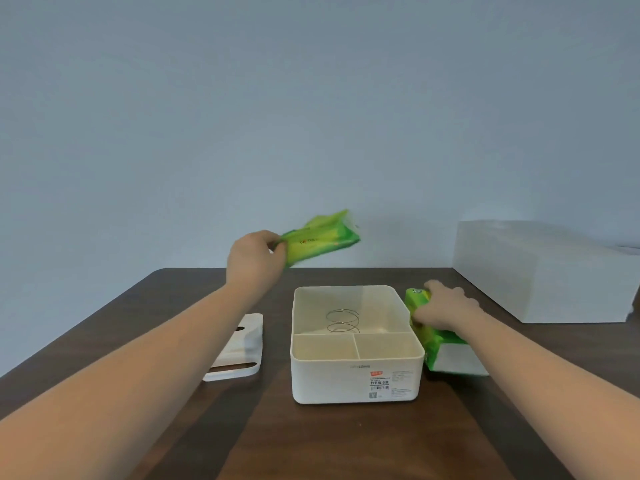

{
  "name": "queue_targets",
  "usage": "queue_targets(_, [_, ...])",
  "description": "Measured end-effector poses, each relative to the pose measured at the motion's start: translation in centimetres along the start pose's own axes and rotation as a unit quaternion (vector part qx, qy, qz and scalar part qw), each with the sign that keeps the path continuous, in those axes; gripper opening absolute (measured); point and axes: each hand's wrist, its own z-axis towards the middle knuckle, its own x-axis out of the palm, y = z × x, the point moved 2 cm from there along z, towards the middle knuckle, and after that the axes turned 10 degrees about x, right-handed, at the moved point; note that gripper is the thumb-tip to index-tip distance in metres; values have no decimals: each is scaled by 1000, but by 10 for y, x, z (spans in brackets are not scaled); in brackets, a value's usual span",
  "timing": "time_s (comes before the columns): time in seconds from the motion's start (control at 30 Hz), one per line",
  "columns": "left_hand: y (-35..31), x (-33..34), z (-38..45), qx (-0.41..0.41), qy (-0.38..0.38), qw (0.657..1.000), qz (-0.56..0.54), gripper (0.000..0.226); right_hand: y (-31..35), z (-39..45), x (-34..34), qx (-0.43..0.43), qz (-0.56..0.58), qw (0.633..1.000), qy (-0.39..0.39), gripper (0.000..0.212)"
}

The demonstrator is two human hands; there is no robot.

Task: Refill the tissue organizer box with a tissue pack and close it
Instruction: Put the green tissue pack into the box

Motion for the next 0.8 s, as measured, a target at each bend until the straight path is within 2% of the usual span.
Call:
queue_targets(0.1, [20,-6,12,-26,-16,999,33,27,11,1,-19,-22,54,997,-47,84])
queue_targets(0.2, [46,-4,22,-68,-2,996,56,29,28,-2,-42,-74,104,988,-86,78])
queue_targets(0.33, [74,9,29,-124,20,989,73,28,57,-9,-64,-175,154,967,-103,82])
queue_targets(0.43, [91,25,30,-150,48,984,80,28,76,-21,-70,-283,163,940,-94,83])
queue_targets(0.57, [112,50,30,-170,84,978,85,27,94,-46,-62,-418,68,905,-41,84])
queue_targets(0.7, [126,68,31,-190,120,969,106,26,105,-63,-44,-481,-74,873,-27,80])
queue_targets(0.8, [135,79,33,-187,136,966,117,25,111,-71,-30,-498,-174,849,-6,78])
